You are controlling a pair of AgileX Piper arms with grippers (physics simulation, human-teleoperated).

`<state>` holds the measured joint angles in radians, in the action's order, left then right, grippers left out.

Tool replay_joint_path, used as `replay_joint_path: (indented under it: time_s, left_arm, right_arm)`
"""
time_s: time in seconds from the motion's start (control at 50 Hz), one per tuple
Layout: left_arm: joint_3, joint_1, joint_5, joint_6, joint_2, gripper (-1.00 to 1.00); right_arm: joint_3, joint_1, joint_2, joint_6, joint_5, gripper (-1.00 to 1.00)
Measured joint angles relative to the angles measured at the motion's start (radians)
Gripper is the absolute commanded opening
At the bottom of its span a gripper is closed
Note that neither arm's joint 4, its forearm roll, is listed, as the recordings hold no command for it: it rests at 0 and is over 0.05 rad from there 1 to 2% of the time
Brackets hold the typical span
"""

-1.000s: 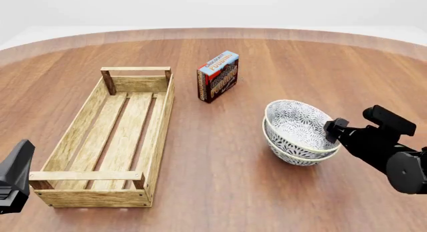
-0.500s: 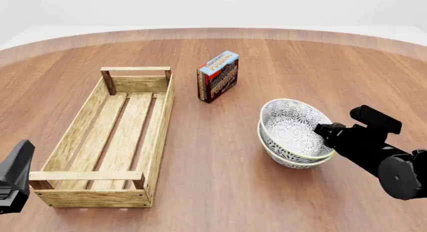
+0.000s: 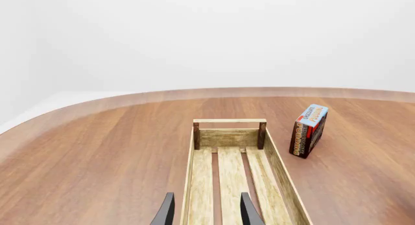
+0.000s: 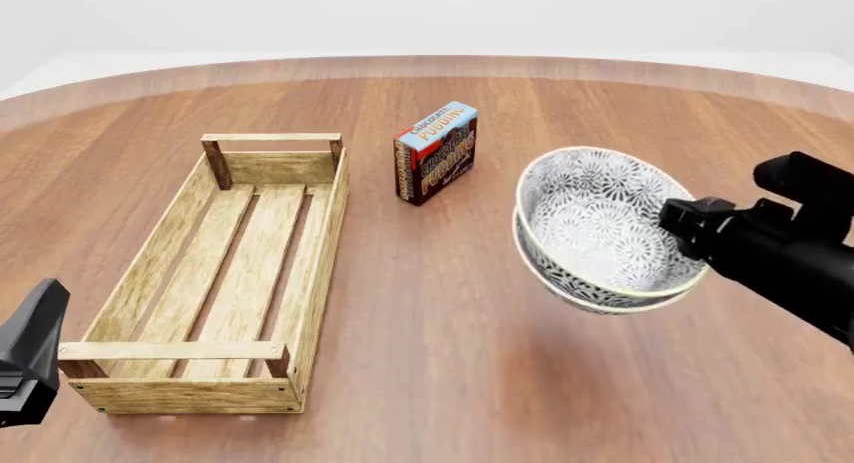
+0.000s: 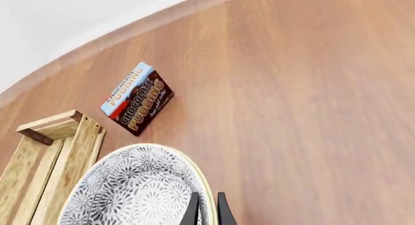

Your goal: Stack the left bowl on the right bowl and place them in the tray.

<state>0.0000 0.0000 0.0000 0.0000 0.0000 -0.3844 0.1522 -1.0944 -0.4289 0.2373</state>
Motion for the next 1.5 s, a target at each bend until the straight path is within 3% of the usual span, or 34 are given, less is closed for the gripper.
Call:
replay_joint_path:
  time_s: [0.34, 0.94, 1.5]
  left_arm:
    - [0.0, 0.0, 0.0, 0.0, 0.0, 1.0]
    - [0.0, 0.0, 0.0, 0.0, 0.0, 1.0]
    - [0.0, 0.0, 0.0, 0.0, 0.0, 1.0]
  right_arm:
    - [-0.184, 0.078, 0.011, 0.016, -0.119, -1.0]
    - [-0.743, 0.307, -0.352, 0.049, -0.251, -1.0]
    - [-1.062, 0.449, -0.659, 0.033, -0.27, -1.0]
